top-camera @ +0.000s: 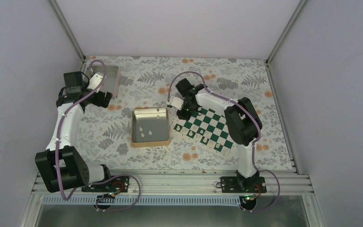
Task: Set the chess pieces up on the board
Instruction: Place the chess piece on the chessboard.
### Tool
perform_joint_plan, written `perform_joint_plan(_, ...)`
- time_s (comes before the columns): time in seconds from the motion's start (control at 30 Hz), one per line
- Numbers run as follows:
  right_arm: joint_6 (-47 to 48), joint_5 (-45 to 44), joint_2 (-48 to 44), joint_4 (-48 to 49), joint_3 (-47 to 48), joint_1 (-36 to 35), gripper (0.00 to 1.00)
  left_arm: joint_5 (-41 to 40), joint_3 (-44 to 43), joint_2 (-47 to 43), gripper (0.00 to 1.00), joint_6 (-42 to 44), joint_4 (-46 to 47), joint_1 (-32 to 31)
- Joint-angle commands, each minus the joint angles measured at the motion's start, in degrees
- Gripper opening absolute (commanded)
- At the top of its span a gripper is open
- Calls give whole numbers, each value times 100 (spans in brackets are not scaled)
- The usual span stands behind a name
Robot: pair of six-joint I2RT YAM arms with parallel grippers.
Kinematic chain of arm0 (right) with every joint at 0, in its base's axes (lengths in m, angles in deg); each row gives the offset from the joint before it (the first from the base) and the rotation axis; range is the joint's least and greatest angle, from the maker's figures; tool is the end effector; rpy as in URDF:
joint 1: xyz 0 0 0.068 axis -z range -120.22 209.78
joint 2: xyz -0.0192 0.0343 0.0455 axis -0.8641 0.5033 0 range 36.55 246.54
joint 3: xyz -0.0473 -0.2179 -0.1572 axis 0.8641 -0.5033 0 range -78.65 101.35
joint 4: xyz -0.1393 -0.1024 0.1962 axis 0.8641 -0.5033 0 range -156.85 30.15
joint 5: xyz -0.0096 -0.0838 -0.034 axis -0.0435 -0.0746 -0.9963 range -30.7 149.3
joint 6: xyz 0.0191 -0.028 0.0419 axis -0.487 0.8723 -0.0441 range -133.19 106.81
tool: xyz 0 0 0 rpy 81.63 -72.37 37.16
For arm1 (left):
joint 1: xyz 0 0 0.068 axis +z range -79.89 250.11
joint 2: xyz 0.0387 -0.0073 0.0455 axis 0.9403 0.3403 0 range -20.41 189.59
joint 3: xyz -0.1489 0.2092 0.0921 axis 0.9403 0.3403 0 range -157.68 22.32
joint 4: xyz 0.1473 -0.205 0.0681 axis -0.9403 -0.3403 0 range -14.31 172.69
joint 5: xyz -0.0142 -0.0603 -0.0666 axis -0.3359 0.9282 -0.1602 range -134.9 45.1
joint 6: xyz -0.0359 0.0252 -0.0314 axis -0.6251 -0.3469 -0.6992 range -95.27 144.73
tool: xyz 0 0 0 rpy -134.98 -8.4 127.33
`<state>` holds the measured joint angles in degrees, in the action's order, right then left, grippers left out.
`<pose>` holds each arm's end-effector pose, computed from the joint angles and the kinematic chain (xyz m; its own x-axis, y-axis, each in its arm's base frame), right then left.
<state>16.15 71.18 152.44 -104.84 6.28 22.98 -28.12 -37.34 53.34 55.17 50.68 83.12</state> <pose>0.3181 0.2471 0.1708 -0.3703 -0.8759 -0.3094 -0.9265 0.3722 0.0551 0.2688 0.0515 0.2875 -0.6158 0.3554 -0.7032 0.3378 0.9254 0.1719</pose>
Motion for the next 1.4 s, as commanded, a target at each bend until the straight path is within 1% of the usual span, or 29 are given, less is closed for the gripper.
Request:
perform_joint_plan(0.0, -19, 164, -45, 228, -184, -47, 4, 142, 81, -33, 100, 45, -33, 43)
perform_joint_plan(0.63, -58, 173, -191, 412, -467, -38, 5, 159, 68, -34, 100, 64, -33, 35)
perform_joint_plan(0.8, -51, 166, -200, 399, -454, -39, 11, 183, 69, -46, 100, 66, -42, 40)
perform_joint_plan(0.97, -60, 161, -296, 354, -395, -38, 28, 201, 70, -22, 100, 74, -44, 43)
perform_joint_plan(1.07, -72, 154, -405, 271, -334, -39, 33, 208, 63, -19, 100, 82, -51, 37)
perform_joint_plan(1.23, -109, 104, -615, 87, -79, -47, 37, 214, 54, -15, 100, 84, -58, 42)
perform_joint_plan(1.37, -62, 90, -634, -271, 476, -200, 37, 213, 43, -19, 100, 81, -59, 35)
